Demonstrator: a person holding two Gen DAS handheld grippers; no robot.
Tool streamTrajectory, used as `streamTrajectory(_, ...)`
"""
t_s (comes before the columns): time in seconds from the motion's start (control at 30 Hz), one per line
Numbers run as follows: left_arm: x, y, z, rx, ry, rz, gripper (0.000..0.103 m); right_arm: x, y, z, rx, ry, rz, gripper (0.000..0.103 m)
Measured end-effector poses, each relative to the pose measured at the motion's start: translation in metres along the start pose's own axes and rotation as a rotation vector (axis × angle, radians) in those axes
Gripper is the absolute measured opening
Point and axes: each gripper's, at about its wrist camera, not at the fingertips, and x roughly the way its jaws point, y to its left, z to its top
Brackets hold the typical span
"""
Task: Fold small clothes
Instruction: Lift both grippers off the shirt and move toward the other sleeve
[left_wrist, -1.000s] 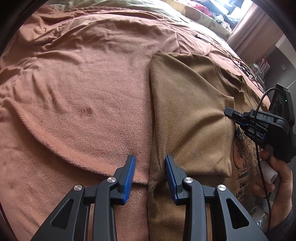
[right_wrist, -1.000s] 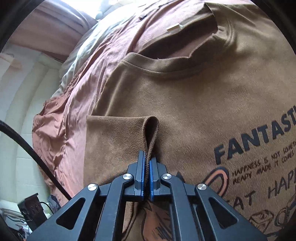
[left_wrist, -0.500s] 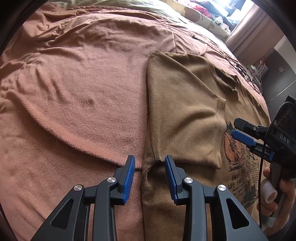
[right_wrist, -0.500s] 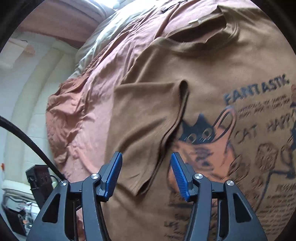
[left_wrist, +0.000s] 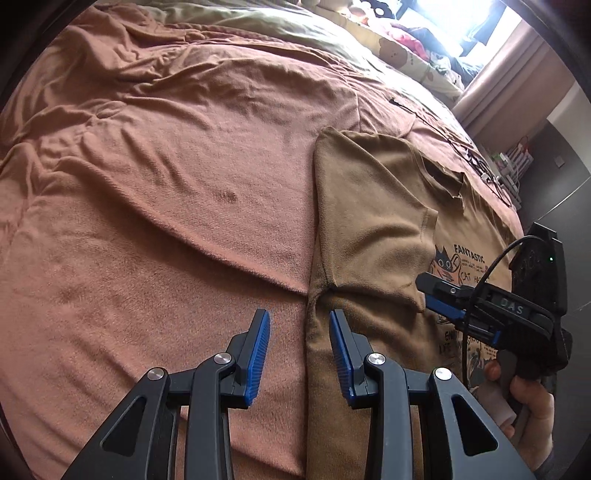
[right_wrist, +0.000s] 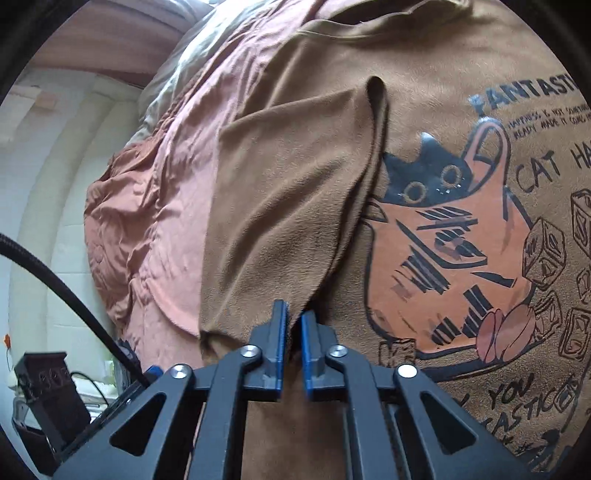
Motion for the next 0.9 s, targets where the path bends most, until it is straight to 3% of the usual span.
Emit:
streamTrajectory(0.17, -0.009, 0.006, -0.008, -0.024, -0.002, -0.001, 0.036, -0.016, 0.006, -0.010, 0.002, -0.024, -0.027, 0.000)
streamTrajectory(0.3, -0.017, 0.007, -0.012, -0.033, -0.006, 0.004, 0.035, -0.013, 0.012, -0.012, 0.019, 0.051, -0.055, 0.001)
streamTrajectory(0.4, -0.025, 0.004, -0.015, -0.043, -0.014, -0.004, 0.035, -0.030, 0.020, -0.010, -0.004, 0.035, -0.053, 0.002)
streamTrajectory(0.43, -0.029, 0.002, -0.016, -0.042, -0.017, -0.004, 0.036, -0.036, 0.024, -0.012, -0.021, 0.026, -0.051, 0.007)
streamTrajectory(0.5, -0.037, -0.003, -0.018, -0.038, -0.027, -0.007, 0.036, -0.050, 0.033, -0.017, -0.055, 0.010, -0.050, 0.036)
streamTrajectory(0.53, -0.043, -0.006, -0.020, -0.038, -0.033, -0.007, 0.036, -0.058, 0.037, -0.020, -0.072, -0.004, -0.053, 0.060)
streamTrajectory(0.57, -0.048, -0.008, -0.021, -0.039, -0.038, -0.008, 0.036, -0.066, 0.040, -0.025, -0.089, -0.025, -0.056, 0.068)
streamTrajectory(0.73, -0.078, -0.022, -0.029, -0.024, -0.077, -0.003, 0.036, -0.101, 0.055, -0.055, -0.185, -0.074, -0.110, 0.068)
streamTrajectory(0.8, -0.089, -0.027, -0.034, -0.016, -0.094, -0.003, 0.044, -0.114, 0.061, -0.068, -0.222, -0.101, -0.155, 0.068)
streamTrajectory(0.9, -0.106, -0.033, -0.042, -0.009, -0.126, -0.012, 0.065, -0.140, 0.068, -0.090, -0.300, -0.140, -0.242, 0.070)
